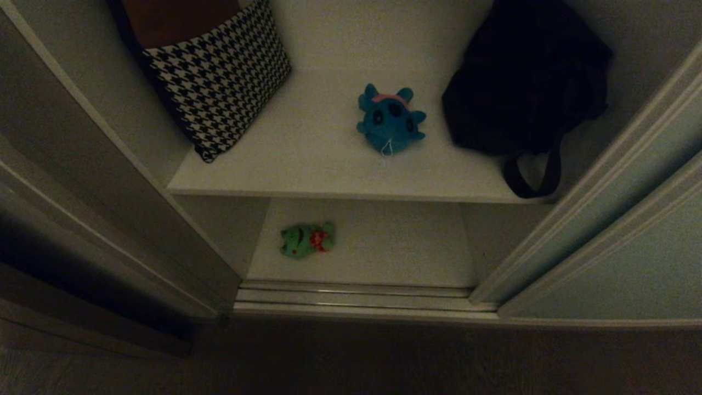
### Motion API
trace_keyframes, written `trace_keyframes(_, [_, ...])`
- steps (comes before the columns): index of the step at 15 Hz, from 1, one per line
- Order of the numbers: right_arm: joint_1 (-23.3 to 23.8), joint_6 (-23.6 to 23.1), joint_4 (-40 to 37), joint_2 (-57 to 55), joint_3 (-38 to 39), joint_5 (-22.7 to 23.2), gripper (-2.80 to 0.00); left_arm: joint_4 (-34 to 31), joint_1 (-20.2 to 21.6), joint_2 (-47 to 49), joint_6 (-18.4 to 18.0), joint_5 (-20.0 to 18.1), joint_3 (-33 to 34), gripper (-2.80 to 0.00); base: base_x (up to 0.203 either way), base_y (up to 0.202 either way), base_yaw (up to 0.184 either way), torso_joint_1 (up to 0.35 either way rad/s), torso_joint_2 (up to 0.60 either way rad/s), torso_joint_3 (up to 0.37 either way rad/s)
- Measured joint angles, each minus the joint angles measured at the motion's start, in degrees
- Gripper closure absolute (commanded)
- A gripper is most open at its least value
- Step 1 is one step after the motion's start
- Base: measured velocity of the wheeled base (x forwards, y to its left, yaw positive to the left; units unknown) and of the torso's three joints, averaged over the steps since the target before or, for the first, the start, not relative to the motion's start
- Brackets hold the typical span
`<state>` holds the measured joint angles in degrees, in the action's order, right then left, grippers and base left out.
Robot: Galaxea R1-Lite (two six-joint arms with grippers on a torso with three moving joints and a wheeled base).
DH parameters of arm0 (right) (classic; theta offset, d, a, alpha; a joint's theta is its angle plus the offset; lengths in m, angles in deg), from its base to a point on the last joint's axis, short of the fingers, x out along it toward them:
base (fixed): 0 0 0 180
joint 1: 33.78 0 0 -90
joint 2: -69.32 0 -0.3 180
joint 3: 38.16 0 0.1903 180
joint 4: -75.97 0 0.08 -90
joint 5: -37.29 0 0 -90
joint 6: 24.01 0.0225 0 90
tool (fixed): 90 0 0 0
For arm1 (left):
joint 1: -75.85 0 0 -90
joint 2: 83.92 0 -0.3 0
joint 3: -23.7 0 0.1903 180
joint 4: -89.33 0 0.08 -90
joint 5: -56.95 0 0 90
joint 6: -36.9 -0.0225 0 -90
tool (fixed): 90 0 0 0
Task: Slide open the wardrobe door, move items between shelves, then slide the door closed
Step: Place the blue doll on the lower shelf
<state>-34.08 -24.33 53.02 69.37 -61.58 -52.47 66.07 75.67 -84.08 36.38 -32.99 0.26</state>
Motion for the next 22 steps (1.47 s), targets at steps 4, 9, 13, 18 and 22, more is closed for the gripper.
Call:
trace_keyframes(4, [0.00,0.02,0.00,0.00,0.00,0.00,0.00,-0.01,0.00,0.02,0.38,0.07,0.02,0.00,0.193,0.000,0.001,0.000,0.00,0.002])
trace_keyframes(9, [0.00,-0.01,0.00,0.00,-0.05,-0.02,0.00,0.08,0.00,0.02,0.34,0.23,0.02,0.00,0.099,0.000,0.002,0.004,0.00,0.003])
trace_keyframes(13, [0.00,-0.01,0.00,0.00,0.00,0.01,0.00,0.30,0.02,0.06,-0.33,0.35,-0.15,0.00,0.000,0.000,0.000,0.000,0.00,0.000])
trace_keyframes(18, [0.00,0.01,-0.01,0.00,-0.05,0.01,0.00,-2.05,0.05,3.58,-0.69,-3.18,-19.41,0.00,0.000,0.000,0.000,0.000,0.00,0.000])
trace_keyframes(22, [0.00,0.01,0.00,0.00,0.02,0.03,0.00,-4.68,0.07,23.08,0.10,-12.31,-37.48,0.00,0.000,0.000,0.000,0.000,0.00,0.000])
